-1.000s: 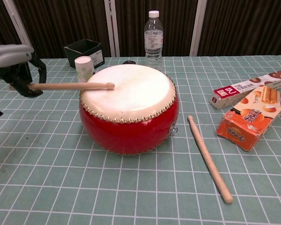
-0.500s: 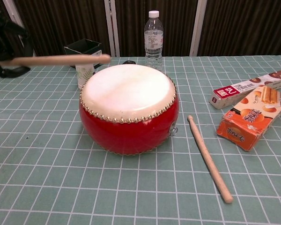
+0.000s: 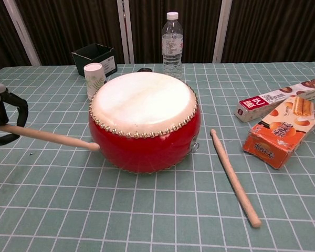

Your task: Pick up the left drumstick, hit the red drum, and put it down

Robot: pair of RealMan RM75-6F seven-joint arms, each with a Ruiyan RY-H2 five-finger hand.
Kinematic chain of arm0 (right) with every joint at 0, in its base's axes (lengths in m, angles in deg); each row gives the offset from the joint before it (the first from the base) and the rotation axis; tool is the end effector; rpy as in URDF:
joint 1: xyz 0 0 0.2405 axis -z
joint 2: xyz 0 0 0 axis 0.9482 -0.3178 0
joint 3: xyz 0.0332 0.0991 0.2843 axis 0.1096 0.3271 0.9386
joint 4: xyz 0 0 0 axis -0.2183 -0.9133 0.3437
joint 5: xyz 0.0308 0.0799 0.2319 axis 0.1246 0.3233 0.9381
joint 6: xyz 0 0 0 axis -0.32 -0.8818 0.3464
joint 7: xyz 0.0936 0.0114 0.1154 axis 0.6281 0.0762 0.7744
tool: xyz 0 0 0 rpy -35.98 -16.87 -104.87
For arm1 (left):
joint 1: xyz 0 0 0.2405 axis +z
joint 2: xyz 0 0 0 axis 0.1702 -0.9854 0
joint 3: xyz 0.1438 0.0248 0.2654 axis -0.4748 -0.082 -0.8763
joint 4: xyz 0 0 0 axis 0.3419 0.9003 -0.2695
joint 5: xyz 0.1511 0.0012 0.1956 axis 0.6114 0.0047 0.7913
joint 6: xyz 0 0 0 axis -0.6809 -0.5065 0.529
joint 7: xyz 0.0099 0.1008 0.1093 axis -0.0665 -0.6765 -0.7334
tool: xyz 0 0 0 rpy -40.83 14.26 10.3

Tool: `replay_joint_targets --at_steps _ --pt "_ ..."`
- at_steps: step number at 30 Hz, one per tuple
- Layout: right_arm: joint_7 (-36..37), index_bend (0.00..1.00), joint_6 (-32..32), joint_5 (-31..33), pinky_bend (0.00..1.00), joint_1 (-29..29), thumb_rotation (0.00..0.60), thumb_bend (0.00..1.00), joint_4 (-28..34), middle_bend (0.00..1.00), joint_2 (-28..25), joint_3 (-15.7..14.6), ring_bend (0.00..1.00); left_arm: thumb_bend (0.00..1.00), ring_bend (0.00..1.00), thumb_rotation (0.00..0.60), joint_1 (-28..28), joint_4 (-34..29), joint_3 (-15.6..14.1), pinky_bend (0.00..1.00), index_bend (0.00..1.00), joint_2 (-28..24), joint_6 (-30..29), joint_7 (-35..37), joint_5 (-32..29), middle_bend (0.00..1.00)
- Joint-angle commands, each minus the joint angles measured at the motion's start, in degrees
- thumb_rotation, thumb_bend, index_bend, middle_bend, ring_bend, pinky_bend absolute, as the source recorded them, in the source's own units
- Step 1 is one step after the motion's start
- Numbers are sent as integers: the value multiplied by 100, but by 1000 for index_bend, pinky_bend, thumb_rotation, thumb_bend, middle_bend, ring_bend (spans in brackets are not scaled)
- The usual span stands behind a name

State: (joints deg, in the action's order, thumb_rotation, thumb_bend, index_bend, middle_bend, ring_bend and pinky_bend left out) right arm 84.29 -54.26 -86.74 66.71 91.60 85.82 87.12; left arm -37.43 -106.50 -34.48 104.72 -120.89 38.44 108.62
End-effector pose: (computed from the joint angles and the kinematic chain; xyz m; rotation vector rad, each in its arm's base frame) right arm -0.3538 -0.1870 0.1364 1.4636 -0.8285 0.9929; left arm -0.2673 0.2892 0.0216 -1.7948 -0.8464 -0.8150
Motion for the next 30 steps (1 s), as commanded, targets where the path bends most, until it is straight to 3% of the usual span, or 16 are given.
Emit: replay_joint_targets --at_steps 1,7,10,13,15,19,26,30 --pt "11 0 4 6 112 2 600 298 -11 0 1 -3 0 583 990 600 -15 247 -79 960 730 143 162 -49 65 1000" --pt "21 0 19 5 112 -5 600 298 6 0 -8 -5 0 509 909 600 -5 662 -100 895 702 364 321 -108 51 993" --pt "15 0 12 2 112 -3 600 298 7 0 -7 -3 0 444 859 600 1 822 -106 857 643 450 392 -228 -2 942" --pt "18 0 22 14 112 -5 600 298 7 0 -6 0 0 244 738 600 1 844 -111 768 504 464 476 -435 -109 806" --pt "14 0 9 8 112 -6 600 298 7 0 -12 6 0 146 593 600 1 793 -97 635 383 436 508 -595 -209 636" --pt "-2 0 -12 -10 112 1 600 298 -10 0 7 2 0 92 375 600 -18 552 -37 453 252 321 607 -948 -532 386" --pt "15 0 4 1 112 3 600 298 -10 0 -2 -6 0 56 139 600 54 43 64 250 105 37 513 -986 -771 144" --pt "15 0 11 5 112 2 600 298 -16 0 -10 -7 0 0 27 600 317 -431 107 205 19 -311 67 -445 -503 14"
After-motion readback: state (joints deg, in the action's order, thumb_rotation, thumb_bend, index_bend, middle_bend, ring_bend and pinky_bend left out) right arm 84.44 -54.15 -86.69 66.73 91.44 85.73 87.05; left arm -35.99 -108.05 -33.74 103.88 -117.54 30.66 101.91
